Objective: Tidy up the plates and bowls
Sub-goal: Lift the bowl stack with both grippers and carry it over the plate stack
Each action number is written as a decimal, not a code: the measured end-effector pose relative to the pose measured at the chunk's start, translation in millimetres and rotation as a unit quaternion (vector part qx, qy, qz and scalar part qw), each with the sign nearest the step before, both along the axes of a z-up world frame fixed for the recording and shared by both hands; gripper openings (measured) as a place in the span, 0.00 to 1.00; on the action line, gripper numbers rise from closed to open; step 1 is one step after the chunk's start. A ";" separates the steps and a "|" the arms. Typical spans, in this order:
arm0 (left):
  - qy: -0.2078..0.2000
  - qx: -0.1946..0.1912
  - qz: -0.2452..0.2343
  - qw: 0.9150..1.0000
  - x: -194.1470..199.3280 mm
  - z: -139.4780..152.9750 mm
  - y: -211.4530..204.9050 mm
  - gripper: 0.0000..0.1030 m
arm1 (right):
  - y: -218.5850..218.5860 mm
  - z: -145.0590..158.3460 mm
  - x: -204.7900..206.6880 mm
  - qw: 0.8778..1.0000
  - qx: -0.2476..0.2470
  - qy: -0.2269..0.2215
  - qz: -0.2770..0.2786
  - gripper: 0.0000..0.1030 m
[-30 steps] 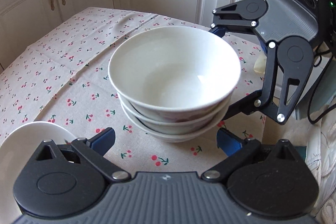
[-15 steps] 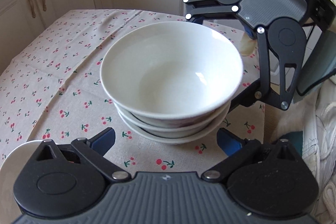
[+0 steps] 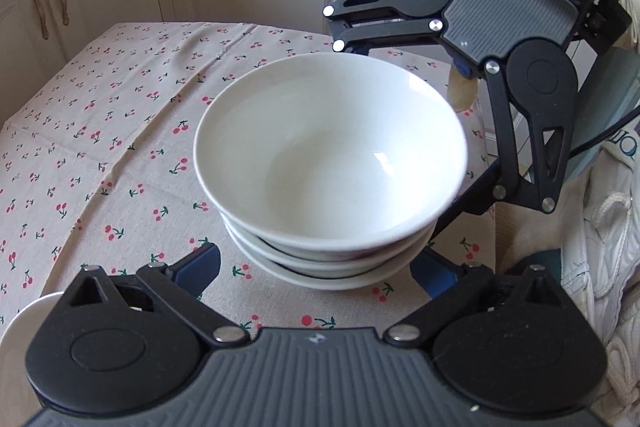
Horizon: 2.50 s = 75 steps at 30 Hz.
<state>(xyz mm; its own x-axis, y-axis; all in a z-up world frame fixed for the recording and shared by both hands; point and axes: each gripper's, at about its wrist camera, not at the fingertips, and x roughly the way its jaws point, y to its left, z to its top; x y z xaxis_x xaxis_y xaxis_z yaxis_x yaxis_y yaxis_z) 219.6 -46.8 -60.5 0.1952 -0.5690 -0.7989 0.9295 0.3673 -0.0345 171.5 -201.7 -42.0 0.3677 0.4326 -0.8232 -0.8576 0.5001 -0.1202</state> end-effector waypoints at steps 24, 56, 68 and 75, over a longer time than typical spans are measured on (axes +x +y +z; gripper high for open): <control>0.028 -0.004 -0.024 0.999 8.2 1.2 0.1 0.90 | 2.6 1.7 14.2 0.999 0.000 0.035 0.022 0.92; -0.016 -0.015 -0.019 1.000 -4.5 32.3 13.5 0.88 | 20.6 38.1 5.2 0.999 -0.023 -0.004 0.039 0.90; -0.060 -0.006 0.056 0.997 -11.2 56.0 78.5 0.88 | 92.0 59.6 21.1 0.992 -0.029 -0.051 0.114 0.90; -0.063 0.007 0.099 0.993 -6.8 47.8 113.4 0.88 | 134.3 47.0 44.7 0.987 -0.027 -0.045 0.149 0.90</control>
<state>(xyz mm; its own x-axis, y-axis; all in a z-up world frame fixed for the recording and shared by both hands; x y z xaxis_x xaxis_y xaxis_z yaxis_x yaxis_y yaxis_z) 212.8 66.6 -12.7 0.4014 -0.4989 -0.7681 0.8358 0.5426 0.0844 216.2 -67.4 5.0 0.3043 0.4883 -0.8179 -0.9501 0.2178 -0.2234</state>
